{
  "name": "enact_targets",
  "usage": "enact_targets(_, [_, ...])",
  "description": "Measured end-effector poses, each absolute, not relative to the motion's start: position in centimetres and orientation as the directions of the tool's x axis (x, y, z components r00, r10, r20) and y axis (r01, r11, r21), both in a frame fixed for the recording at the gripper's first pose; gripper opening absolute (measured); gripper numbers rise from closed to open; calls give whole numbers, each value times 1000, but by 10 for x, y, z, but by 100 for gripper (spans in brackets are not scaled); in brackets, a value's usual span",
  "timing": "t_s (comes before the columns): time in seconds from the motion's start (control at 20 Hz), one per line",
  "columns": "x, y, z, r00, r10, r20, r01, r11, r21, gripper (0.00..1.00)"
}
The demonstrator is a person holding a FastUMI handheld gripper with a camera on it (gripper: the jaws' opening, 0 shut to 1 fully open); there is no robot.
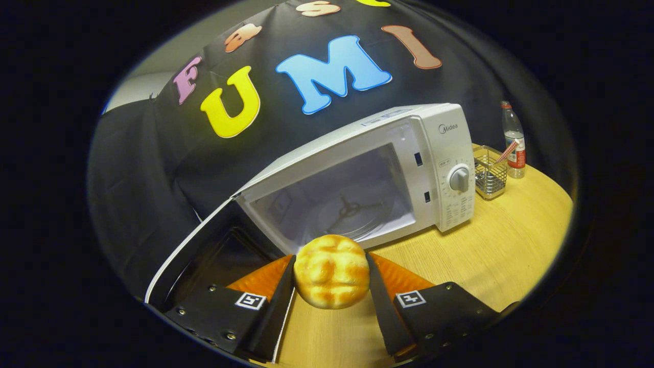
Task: Open the microwave, put the food inside, and close the microwave door.
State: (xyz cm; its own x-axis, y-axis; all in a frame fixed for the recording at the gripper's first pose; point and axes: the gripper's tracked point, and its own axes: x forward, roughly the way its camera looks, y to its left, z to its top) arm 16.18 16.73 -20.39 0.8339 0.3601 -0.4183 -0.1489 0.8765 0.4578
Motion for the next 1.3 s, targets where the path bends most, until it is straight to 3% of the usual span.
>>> enact_targets(0.5, [235,197,-228,879,342,-333,-87,802,591,77])
enact_targets(0.9, [288,199,-256,896,277,-348,27,746,665,77])
enact_targets(1.3, [309,196,-279,900,206,-383,88,776,624,80])
